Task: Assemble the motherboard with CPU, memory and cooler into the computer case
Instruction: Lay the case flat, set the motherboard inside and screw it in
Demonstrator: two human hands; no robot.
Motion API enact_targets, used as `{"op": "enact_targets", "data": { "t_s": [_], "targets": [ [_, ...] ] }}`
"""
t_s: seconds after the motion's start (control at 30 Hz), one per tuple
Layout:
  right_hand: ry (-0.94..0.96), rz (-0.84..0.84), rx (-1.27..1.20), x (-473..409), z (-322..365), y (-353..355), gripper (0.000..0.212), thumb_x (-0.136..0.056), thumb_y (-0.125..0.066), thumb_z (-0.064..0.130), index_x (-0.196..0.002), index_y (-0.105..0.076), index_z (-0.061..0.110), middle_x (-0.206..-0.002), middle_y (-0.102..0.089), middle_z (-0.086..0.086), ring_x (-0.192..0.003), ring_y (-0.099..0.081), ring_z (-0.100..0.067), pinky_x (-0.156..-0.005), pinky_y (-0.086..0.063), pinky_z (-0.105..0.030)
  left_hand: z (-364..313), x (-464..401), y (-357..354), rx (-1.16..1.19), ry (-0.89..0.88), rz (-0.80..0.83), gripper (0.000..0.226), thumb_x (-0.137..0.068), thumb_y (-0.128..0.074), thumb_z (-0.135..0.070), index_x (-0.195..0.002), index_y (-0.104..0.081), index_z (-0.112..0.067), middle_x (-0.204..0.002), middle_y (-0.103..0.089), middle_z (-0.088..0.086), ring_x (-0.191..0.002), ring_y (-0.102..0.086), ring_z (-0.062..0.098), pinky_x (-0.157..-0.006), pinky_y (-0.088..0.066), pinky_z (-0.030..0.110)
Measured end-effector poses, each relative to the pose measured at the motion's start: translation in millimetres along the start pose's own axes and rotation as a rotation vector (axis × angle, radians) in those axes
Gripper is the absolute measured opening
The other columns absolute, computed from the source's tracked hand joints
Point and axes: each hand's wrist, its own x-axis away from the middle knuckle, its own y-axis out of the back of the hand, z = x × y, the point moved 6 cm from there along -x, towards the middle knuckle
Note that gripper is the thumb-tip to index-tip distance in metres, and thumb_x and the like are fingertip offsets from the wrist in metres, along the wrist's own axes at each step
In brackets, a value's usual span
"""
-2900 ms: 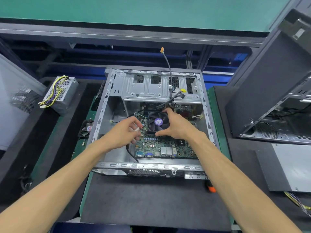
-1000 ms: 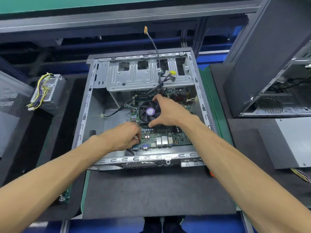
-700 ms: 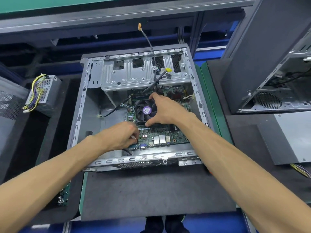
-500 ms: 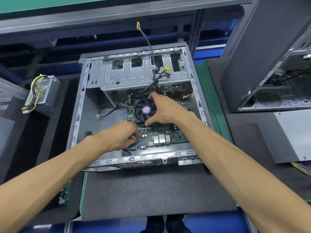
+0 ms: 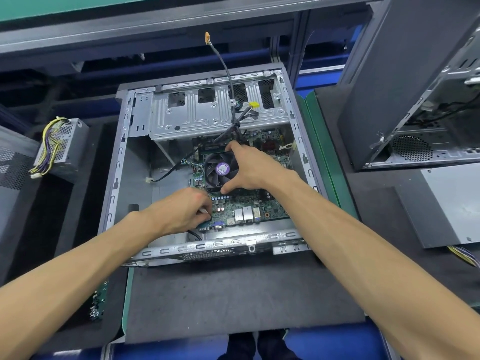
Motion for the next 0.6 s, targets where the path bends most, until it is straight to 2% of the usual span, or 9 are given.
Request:
{"op": "enact_targets", "data": {
  "t_s": [0.5,0.6],
  "targets": [
    [0.002,0.012,-0.019,-1.0,0.3,-0.5,0.115,-0.060,-0.094,0.050,-0.151,-0.031,0.016,-0.143,-0.052,-0.011,-0.126,-0.053,-0.031,-0.096,-0.051,-0.044,-3.6,-1.2,0.3,-0.038,-0.045,-0.006,0.012,-0.091,-0.064,-0.019,-0.094,-0.073,-0.013,-0.097,-0.067,0.001,-0.092,-0.062,0.019,-0.083,-0.049,0.032],
    [-0.002,0.006,-0.038,-1.5,-1.0,-1.3,0.115,-0.060,-0.094,0.049,-0.150,-0.031,0.016,-0.142,-0.053,-0.012,-0.125,-0.053,-0.031,-0.092,-0.049,-0.040,-4.5,-2.4,0.2,-0.049,-0.044,0.003,0.013,-0.092,-0.063,-0.020,-0.096,-0.073,-0.013,-0.099,-0.066,0.001,-0.094,-0.061,0.020,-0.085,-0.049,0.035]
  ]
}}
